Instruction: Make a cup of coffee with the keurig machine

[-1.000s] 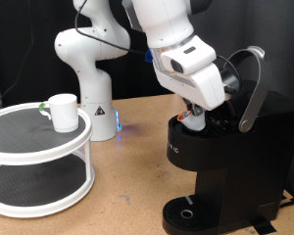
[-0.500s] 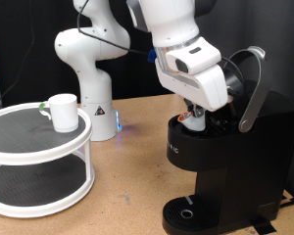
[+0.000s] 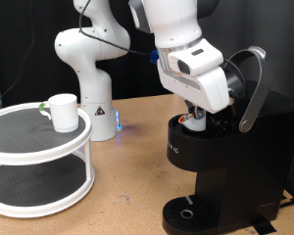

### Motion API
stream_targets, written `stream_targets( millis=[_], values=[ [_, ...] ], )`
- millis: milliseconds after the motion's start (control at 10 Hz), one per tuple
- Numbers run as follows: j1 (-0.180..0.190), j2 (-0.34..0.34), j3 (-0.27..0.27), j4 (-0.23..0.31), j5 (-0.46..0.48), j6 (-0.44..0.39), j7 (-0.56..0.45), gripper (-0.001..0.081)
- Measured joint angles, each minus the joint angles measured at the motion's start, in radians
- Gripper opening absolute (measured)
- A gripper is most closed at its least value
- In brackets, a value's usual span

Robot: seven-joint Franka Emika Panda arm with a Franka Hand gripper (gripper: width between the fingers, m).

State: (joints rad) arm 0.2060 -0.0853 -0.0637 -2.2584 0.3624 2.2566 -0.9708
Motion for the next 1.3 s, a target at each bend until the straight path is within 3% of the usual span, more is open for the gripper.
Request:
stream_targets(
  millis=[400, 500, 600, 800, 900, 1000, 1300],
  values=[
    [-0.001, 0.005, 0.0, -0.001, -0.013, 0.0, 0.004, 0.0065],
    [-0.001, 0.017, -0.001, -0.003, -0.018, 0.006, 0.004, 0.0239],
    [-0.001, 0.033, -0.002, -0.006, -0.019, 0.017, 0.004, 0.0239],
    [-0.002, 0.038, -0.002, -0.001, -0.018, 0.035, 0.004, 0.0561],
    [-0.002, 0.039, -0.003, -0.003, -0.018, 0.035, 0.003, 0.0561],
    [-0.002, 0.045, -0.004, -0.001, -0.013, 0.038, 0.003, 0.0734],
    [-0.002, 0.053, -0.007, 0.008, 0.028, 0.037, -0.018, 0.0785]
  ],
)
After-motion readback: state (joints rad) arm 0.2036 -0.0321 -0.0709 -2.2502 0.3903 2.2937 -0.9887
